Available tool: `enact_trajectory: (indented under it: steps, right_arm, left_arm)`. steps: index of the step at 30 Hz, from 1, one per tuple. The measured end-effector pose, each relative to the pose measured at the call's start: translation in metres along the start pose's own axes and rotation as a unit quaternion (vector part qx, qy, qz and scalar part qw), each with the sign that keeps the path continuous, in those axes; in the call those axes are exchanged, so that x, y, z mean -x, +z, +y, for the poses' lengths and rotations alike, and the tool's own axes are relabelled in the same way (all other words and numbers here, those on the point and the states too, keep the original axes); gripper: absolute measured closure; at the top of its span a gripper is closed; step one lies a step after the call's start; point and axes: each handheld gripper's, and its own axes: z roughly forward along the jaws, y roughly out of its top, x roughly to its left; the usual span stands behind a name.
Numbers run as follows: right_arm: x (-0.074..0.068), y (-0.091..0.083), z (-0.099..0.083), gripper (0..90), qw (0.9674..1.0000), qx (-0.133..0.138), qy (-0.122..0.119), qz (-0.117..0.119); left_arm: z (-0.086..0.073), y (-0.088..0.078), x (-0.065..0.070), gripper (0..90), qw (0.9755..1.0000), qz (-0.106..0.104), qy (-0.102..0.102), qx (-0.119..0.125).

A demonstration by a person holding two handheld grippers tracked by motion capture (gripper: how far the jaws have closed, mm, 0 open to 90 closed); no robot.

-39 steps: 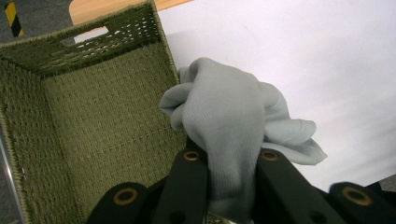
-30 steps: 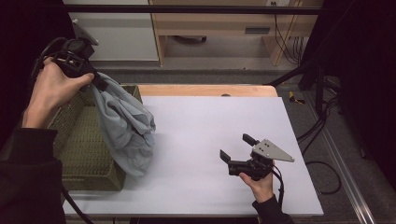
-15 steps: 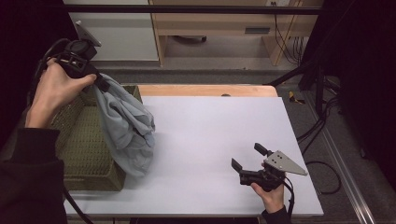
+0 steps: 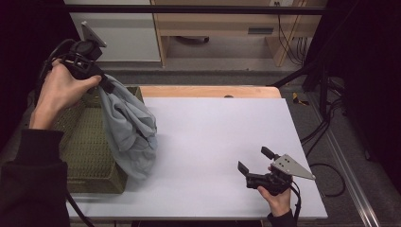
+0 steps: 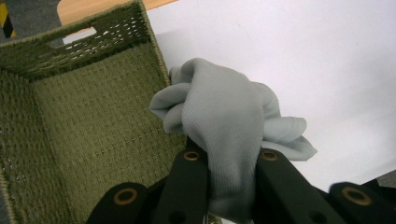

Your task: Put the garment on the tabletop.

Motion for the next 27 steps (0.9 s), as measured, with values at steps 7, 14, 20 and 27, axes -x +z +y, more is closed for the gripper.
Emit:
enact_trajectory:
  steps: [7,14,20,27]
  right_arm:
    - [0.0,-0.001,-0.001,1.1,1.0,-0.002,0.001,0.001]
    - [0.0,-0.003,-0.001,1.1,1.0,-0.003,0.0,0.0]
    - [0.002,-0.004,-0.001,1.1,1.0,0.002,0.001,0.003]
    - [0.002,-0.006,0.0,1.0,1.0,-0.001,0.001,0.001]
  left_arm:
    - [0.006,0.004,0.021,86.5,0.9997,-0.011,0.022,-0.003]
    - [0.016,0.013,0.056,86.6,0.998,-0.025,0.058,0.001]
    - [0.02,0.017,0.087,86.6,0.9944,-0.043,0.097,0.009]
    - [0.022,0.024,0.117,86.6,0.9901,-0.06,0.126,0.014]
